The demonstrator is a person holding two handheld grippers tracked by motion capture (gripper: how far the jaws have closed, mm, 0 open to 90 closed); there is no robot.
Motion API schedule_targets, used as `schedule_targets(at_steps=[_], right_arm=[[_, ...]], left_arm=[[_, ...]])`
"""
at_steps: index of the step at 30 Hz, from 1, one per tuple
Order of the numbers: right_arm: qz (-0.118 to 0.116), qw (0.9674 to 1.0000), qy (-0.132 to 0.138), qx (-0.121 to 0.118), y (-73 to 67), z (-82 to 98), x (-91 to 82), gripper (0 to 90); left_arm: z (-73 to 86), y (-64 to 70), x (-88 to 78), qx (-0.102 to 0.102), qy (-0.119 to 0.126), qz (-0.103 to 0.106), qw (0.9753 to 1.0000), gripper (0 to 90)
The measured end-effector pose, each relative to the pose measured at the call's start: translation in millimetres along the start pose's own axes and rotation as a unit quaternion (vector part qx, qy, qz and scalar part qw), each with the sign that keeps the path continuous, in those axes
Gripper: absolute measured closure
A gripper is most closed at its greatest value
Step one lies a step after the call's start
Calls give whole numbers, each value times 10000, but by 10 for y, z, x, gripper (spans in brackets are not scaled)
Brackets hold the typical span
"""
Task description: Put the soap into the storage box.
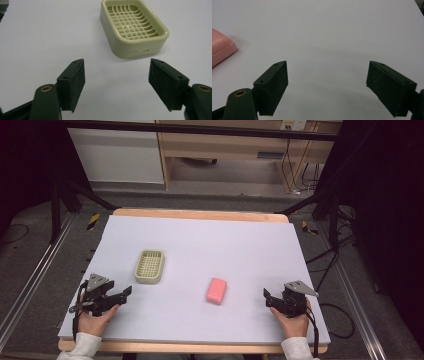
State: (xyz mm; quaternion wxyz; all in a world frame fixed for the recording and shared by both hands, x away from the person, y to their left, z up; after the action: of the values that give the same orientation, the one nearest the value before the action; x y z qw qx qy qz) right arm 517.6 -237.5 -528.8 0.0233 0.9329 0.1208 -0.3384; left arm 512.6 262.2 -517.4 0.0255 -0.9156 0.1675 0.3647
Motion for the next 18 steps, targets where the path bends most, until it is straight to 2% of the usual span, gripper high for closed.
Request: schedule_targets(at_steps=[2, 4, 9, 11, 18], right_arm=[[-31, 10000, -3, 15, -7, 7, -4, 181], [-81, 10000, 6, 20, -18, 12, -10, 184], [-96, 10000, -18, -9, -30, 22, -4, 183], [-100, 9999, -21, -9, -32, 23, -5, 183], [-77, 10000, -30, -40, -11, 31, -3, 190]], left_arm=[[-9, 22, -3, -11, 25, 15, 10000, 307], [-29, 90, -9, 112, 41, 71, 9999, 327], [-49, 185, -9, 222, 82, 132, 9996, 326], [-63, 242, -14, 200, 117, 215, 9995, 326], [-108, 327, -19, 311, 124, 195, 9993, 326]])
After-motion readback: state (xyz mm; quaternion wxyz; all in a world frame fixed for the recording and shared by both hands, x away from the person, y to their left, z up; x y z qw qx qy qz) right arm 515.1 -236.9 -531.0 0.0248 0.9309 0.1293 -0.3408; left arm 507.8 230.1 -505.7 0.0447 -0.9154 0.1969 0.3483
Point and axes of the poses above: each handheld gripper's, and its own axes: x roughly forward along the jaws, z roughly out of its underside, y roughly to its right, the point moved 10 cm from there along x, roughly forward along the jaws, and after that the axes turned 7 degrees about -y, right-handed, at the moved point
